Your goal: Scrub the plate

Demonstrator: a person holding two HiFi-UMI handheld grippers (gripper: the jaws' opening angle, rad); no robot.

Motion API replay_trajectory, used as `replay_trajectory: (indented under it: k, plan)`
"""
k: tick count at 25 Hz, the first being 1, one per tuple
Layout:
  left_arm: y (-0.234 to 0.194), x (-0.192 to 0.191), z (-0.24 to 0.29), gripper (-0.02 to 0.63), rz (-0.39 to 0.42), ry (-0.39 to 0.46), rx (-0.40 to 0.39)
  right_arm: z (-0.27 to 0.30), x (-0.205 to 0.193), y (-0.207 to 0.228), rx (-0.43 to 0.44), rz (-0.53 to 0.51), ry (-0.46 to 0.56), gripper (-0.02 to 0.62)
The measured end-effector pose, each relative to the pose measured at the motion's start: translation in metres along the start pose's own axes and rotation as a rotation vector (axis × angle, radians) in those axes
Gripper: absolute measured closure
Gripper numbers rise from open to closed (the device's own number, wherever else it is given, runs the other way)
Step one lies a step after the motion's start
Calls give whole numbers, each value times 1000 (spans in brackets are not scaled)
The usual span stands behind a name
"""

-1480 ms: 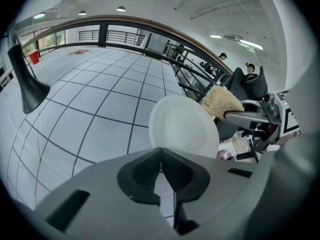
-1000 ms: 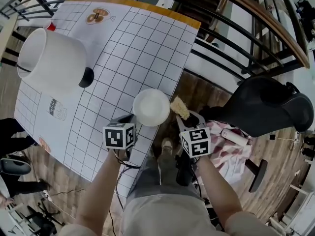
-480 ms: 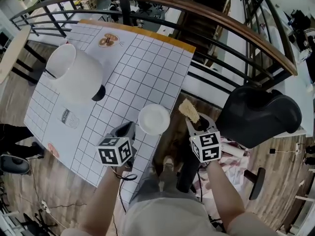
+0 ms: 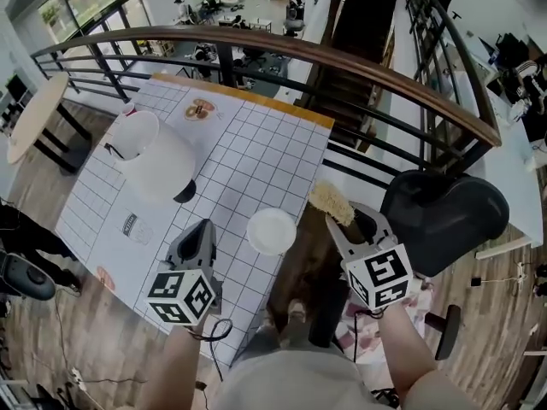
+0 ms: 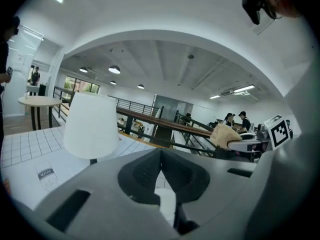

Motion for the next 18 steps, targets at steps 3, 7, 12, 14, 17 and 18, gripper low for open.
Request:
replay_trajectory:
  k: [3,7,12,14,17,18]
  plan:
    - [5,28,-20,592,71,64,-8,-17,34,-13,42,-16,78,459]
    - [18,62,-40,592,166,131,-23,-36,69,-32,103,-36,180,459]
    - [36,90,-65,592,154,202,-83,-49,85,-54,187,-29,216,459]
    - [41,92,-73,592,158,209,-87,-53,85,-62,205,-26,232,459]
    - [50,93,-84,592,192,207,-89,-63,86,-68,221,-9,253,459]
    - [52,92,-86,592,207,205,-85,-67,86,-69,219,0,261,459]
Point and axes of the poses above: the fingertips, and each gripper's own axes: z forward along the fingers, y to its right, x out of its top, the point moved 8 cm from there along -z, backward along the fingers, and after that the axes turned 10 degrees about z, right-handed, at the moved point
